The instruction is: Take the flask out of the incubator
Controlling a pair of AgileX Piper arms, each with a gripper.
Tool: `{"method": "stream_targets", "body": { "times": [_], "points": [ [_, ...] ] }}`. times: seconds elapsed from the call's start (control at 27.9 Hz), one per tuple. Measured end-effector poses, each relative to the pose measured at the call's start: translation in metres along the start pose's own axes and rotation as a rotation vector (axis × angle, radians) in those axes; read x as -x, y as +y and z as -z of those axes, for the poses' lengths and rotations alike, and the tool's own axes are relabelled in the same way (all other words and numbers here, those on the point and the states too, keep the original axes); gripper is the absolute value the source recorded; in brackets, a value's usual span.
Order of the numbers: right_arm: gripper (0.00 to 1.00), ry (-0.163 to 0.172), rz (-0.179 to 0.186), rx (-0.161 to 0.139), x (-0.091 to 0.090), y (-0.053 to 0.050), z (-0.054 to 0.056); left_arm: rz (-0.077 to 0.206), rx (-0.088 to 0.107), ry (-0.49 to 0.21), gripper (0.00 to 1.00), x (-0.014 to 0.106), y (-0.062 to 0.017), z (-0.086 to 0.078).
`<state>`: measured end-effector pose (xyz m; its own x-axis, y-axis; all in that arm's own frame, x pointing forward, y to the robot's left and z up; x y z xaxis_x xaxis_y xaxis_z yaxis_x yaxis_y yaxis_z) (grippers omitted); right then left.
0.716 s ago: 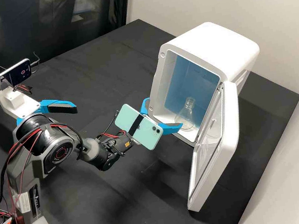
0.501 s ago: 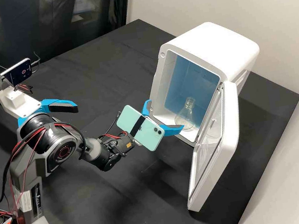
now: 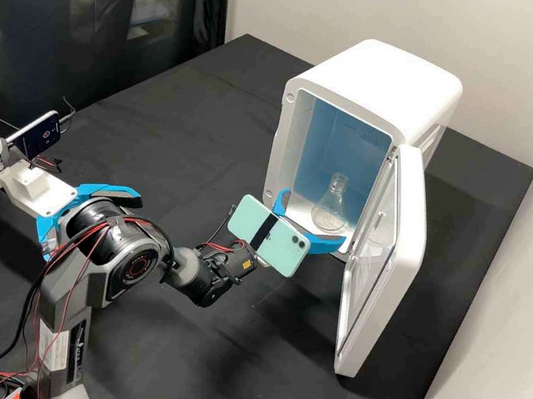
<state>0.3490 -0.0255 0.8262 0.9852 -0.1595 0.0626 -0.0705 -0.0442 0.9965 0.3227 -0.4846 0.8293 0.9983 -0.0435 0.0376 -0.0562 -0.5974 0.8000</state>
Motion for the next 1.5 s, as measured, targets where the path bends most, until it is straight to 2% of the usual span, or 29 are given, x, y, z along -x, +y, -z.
{"method": "stream_targets", "body": {
  "times": [0.29,0.43,0.57,0.68,0.9,1.18,1.5],
  "points": [
    [1.00,0.009,-0.008,0.000,-0.005,0.002,0.002,-0.001,0.000,0.005,1.00,0.000,0.0002,0.002],
    [1.00,0.004,-0.003,0.009,-0.007,0.002,0.003,-0.001,0.000,0.005,1.00,0.000,0.0002,0.002],
    [1.00,0.014,-0.012,0.020,-0.015,0.004,0.006,-0.001,0.000,0.005,1.00,0.000,0.0002,0.002],
    [1.00,0.008,-0.016,0.024,-0.025,0.004,0.005,-0.001,0.000,0.005,1.00,0.000,0.0002,0.002],
    [1.00,-0.049,0.002,0.050,-0.044,-0.003,-0.005,-0.001,0.000,0.008,1.00,0.000,0.0003,0.002],
    [1.00,-0.054,0.028,0.105,-0.057,-0.012,-0.007,-0.002,-0.001,0.014,1.00,0.000,0.0006,0.004],
    [1.00,-0.057,0.029,0.099,-0.059,-0.012,-0.005,-0.002,-0.001,0.014,1.00,0.000,0.0006,0.004]
  ]
}}
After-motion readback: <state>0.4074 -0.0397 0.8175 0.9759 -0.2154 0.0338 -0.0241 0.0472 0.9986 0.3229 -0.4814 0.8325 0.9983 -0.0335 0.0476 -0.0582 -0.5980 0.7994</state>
